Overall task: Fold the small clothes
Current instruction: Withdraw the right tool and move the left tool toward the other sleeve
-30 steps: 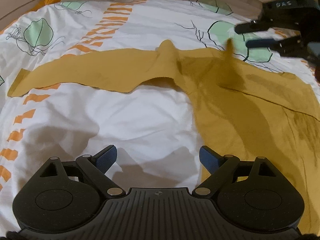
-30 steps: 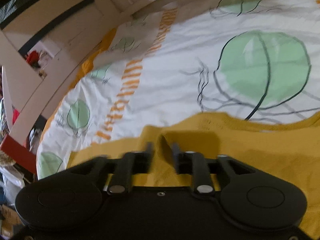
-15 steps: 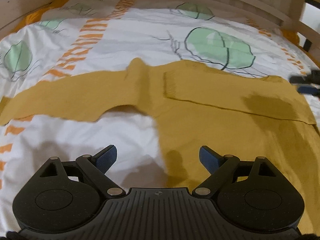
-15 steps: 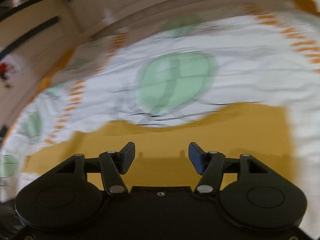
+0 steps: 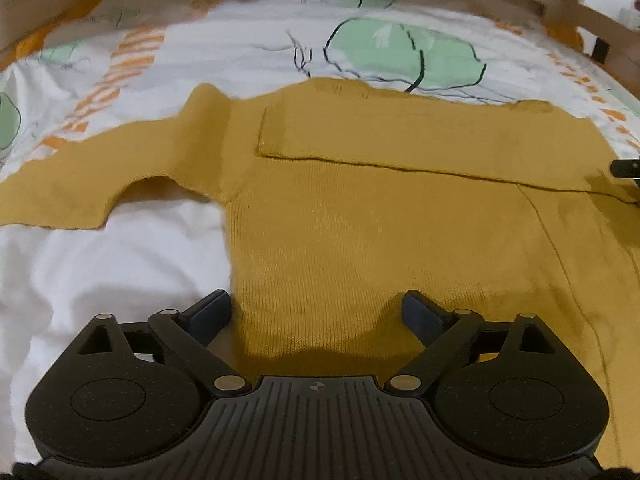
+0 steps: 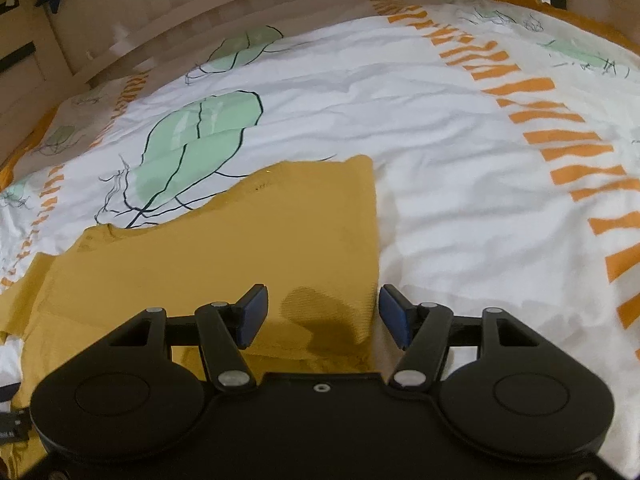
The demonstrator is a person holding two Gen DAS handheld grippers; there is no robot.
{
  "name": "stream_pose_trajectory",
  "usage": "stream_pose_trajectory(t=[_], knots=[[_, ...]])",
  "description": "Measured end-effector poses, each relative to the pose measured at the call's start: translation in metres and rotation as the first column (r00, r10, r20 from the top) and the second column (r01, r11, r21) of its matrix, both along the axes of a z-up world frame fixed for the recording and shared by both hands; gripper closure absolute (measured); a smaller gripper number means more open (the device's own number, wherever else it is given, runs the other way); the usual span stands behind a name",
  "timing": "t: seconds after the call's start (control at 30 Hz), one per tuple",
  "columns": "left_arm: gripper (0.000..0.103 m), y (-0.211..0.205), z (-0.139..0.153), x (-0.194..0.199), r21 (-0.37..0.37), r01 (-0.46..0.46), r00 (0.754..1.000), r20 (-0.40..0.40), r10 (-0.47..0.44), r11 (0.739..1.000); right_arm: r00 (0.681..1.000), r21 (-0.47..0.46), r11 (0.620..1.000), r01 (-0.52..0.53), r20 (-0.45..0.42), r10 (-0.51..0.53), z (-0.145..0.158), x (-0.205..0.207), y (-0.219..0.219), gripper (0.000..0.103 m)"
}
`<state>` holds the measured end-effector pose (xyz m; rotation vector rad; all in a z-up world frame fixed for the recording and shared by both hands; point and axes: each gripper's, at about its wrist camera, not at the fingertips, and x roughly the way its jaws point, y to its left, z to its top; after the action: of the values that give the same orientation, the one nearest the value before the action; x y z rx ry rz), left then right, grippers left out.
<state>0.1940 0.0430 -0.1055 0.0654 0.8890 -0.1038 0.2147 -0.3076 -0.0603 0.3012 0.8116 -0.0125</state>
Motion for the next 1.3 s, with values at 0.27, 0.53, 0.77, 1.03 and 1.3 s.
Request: stream_pose_trajectory(t=[0.27, 0.53, 0.77, 1.03, 1.3], knots=[[0.006, -0.001, 0.001, 0.000, 0.000, -0.005, 1.000, 0.016, 0.005, 1.000, 0.999, -0.110, 0.993, -0.036, -0.042, 0.031, -0.002, 0.002, 0.006, 0.088], [0.000, -0.001, -0.002, 0.000, 0.006, -0.023, 1.000, 0.010, 0.023, 1.000, 0.999, -0.163, 0.987, 0.009, -0.036, -0.015, -0.014, -0.004, -0.008, 0.093], [0.000, -0.002, -0.001, 0.002, 0.015, -0.035, 0.999, -0.001, 0.035, 0.999, 0.996, -0.165, 0.986, -0.003, 0.085, 0.017, 0.003, -0.026, -0.004, 0.025], [0.000, -0.004, -0.001, 0.001, 0.017, -0.060, 0.998, 0.006, 0.060, 0.998, 0.916, -0.357, 0.934, 0.011, 0.379, 0.134, 0.048, -0.065, 0.053, 0.001], [0.002, 0.019, 0.009, -0.002, -0.079, -0.042, 0.999, 0.010, 0.043, 0.996, 0.932, -0.169, 0.969, -0.180, 0.284, 0.223, 0.039, -0.056, 0.077, 0.001]])
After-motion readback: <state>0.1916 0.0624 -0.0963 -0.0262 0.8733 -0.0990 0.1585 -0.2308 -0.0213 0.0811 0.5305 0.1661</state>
